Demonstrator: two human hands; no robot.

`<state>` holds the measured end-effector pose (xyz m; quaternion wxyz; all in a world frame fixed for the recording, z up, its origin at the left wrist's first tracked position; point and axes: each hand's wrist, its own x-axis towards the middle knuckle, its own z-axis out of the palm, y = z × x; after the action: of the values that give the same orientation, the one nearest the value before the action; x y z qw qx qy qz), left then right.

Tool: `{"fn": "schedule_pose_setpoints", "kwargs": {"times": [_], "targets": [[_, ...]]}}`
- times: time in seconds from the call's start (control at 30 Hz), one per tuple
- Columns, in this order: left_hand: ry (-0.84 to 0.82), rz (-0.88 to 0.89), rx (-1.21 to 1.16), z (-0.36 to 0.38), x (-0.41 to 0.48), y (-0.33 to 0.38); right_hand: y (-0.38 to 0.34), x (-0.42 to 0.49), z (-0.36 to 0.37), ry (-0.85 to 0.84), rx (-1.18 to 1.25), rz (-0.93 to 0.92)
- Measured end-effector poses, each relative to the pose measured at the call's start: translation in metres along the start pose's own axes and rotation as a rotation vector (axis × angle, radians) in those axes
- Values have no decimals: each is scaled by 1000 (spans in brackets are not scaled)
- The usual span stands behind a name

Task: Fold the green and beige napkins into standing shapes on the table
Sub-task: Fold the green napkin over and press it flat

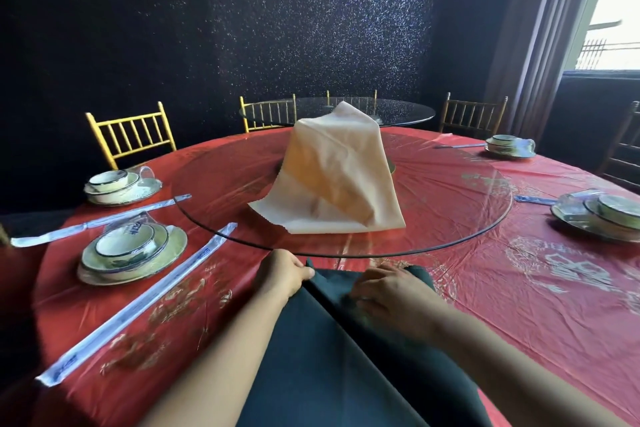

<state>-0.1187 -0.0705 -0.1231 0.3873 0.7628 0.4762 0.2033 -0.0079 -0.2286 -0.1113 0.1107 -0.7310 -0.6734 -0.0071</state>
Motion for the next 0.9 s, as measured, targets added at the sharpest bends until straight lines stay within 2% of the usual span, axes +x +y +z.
{"fn": "schedule_pose_setpoints", "kwargs": {"times": [0.1, 0.3, 0.57, 0.9], "targets": [[12, -13, 31, 0, 3, -3, 18, -13, 6, -22, 17, -7], [51, -52, 86, 0, 8, -3, 18, -27, 22, 43, 71, 36], [-12, -107, -100, -6, 23, -7, 14, -24, 31, 55, 92, 58], [187, -74, 243, -7, 18, -8, 2, -12, 32, 22, 78, 59]]}}
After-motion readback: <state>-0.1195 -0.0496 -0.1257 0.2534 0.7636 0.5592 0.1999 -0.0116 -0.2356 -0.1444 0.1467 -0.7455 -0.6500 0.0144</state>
